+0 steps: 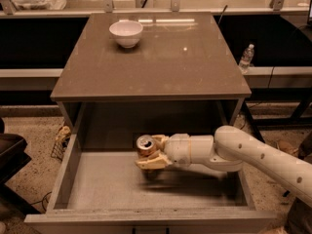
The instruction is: Place orange can into top drawer
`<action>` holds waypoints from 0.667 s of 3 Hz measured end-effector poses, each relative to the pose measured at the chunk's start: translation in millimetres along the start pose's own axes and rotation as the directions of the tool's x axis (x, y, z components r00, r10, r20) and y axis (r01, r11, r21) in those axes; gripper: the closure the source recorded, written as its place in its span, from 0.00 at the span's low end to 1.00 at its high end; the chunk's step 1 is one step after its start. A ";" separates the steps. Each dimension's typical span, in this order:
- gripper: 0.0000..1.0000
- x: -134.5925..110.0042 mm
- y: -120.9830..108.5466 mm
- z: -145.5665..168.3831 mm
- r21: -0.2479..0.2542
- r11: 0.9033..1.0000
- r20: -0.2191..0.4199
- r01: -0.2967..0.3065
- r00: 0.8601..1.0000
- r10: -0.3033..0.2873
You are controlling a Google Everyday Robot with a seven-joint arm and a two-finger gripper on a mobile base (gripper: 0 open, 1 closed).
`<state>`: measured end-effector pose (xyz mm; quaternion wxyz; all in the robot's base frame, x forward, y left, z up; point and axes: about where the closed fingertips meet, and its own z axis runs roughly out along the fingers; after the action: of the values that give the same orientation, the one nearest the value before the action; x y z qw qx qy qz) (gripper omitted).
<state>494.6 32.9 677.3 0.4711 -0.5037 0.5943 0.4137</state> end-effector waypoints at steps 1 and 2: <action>1.00 28.4 5.3 27.7 -0.062 0.998 0.022 -0.001 1.000 0.002; 0.82 29.4 6.7 30.5 -0.069 0.998 0.027 -0.006 1.000 0.008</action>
Offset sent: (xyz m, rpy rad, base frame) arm -0.0024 0.0194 -0.0299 0.0220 0.0099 0.0536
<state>490.9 57.3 642.2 0.4599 -0.5118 0.5752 0.4423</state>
